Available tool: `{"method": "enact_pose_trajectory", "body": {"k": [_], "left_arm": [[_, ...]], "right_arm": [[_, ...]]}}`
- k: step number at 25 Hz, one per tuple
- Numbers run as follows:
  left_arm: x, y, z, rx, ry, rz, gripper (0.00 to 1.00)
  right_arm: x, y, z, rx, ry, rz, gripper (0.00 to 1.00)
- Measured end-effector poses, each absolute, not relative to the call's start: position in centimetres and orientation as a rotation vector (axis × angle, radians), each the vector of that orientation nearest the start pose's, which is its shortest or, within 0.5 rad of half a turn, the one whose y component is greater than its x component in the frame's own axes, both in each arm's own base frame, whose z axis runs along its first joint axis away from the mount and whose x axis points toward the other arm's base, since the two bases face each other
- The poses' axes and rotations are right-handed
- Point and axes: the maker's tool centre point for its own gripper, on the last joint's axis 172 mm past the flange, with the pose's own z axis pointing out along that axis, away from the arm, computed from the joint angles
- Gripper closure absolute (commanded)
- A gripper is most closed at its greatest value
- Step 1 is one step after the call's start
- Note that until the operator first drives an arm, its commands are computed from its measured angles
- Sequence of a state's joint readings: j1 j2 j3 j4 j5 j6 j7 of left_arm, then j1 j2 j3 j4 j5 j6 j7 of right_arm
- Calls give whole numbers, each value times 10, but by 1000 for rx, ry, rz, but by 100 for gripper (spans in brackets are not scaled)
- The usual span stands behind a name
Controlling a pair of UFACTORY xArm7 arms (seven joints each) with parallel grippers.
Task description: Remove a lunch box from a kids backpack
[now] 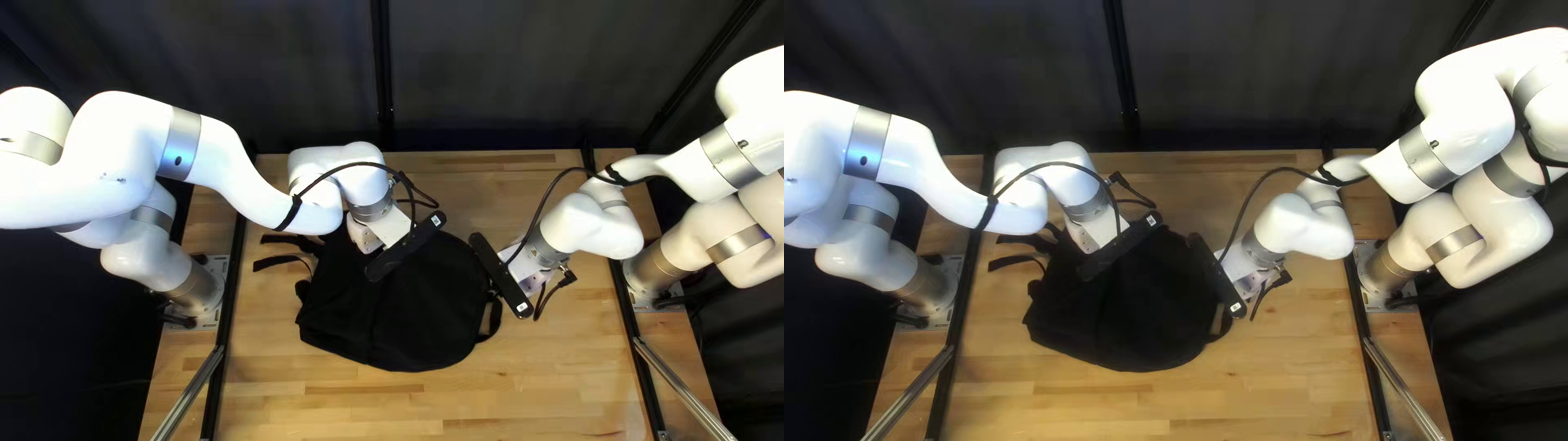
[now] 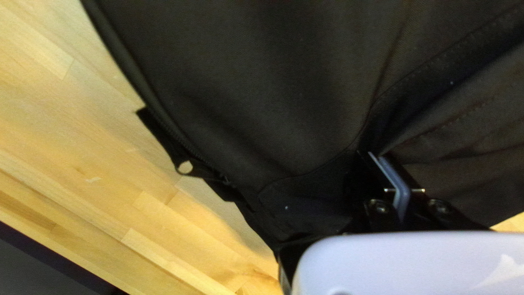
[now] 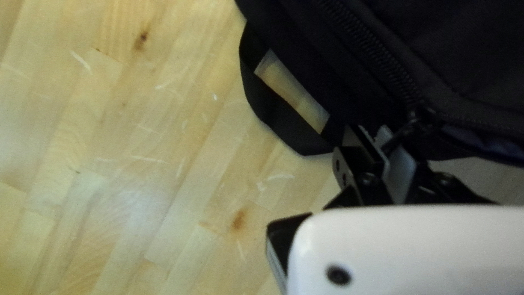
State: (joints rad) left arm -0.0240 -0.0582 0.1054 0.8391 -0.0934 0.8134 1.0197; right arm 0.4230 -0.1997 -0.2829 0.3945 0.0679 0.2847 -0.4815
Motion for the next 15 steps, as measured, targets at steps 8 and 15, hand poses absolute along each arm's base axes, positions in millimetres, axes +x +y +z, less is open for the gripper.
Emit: {"method": "enact_pose_trajectory", "body": {"k": [8, 15], "left_arm": [[450, 19, 146, -2885, 1292, -195, 100], [454, 21, 147, -2900, 1263, -202, 100]], "right_arm": [[402, 78, 84, -2946, -843, -478, 100], [402, 86, 82, -2947, -840, -472, 100]]}}
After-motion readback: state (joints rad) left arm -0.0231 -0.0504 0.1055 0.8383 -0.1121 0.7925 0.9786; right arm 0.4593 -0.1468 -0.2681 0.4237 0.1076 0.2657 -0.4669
